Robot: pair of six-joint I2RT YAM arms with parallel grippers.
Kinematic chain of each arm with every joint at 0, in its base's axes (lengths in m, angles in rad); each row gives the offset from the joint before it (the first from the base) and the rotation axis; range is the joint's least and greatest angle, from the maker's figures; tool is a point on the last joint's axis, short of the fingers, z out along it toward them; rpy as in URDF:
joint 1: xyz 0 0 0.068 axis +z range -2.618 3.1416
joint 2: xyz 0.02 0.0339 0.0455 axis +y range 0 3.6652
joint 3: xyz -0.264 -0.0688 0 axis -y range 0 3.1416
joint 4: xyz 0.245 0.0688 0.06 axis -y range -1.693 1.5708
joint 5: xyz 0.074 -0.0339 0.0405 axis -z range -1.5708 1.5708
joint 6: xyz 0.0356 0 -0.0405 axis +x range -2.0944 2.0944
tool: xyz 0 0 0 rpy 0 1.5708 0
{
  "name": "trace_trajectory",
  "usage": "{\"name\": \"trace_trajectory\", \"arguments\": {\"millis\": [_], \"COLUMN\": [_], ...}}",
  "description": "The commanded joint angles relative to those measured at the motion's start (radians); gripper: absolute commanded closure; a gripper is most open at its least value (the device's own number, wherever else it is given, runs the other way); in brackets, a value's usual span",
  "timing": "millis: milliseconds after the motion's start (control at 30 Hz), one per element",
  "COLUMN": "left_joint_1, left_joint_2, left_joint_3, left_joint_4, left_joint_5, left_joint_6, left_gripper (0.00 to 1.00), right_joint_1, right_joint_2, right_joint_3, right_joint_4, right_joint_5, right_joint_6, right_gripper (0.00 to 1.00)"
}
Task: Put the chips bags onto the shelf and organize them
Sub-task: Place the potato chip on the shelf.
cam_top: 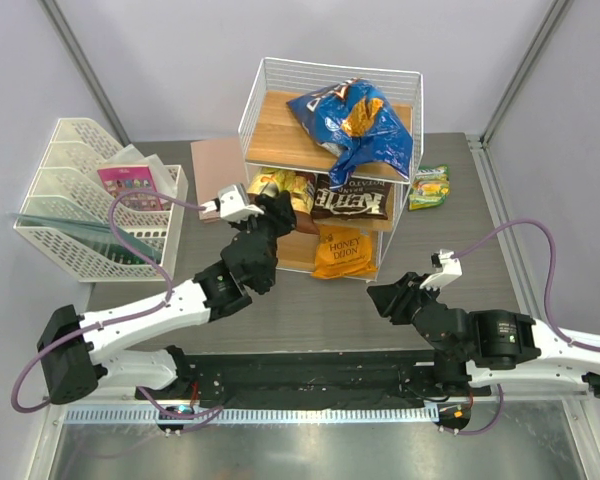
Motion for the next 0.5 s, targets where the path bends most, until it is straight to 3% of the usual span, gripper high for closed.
{"name": "trace_trajectory", "arguments": {"millis": [0,133,200,467], "left_joint_1": [0.073,0.081,0.081,0.081], "left_joint_2": [0.018,0.041,0.055,-0.014], "left_joint_3": [0.034,0.046,0.061,0.006], "left_joint_4": [-0.177,-0.166,-0.181,-0.25], "left_joint_5": [0.094,0.147,0.162,0.188], "left_joint_6": [-0.077,-0.069,-0.078,-0.17], "left_gripper": [0.95,0.88,0.79,0.73], "right_joint_1": [0.001,0.003,0.001,0.001], "right_joint_2": [-0.008,-0.006,-0.006,-0.022], "right_joint_3": [-0.003,-0.003,-0.006,-0.022], "right_joint_4": [0.034,0.035,0.035,0.035], "right_joint_5": [0.022,0.025,0.024,0.03], "right_joint_6": [0.006,0.004,0.006,0.013], "right_gripper": [0.66,0.66,0.66,0.66]}}
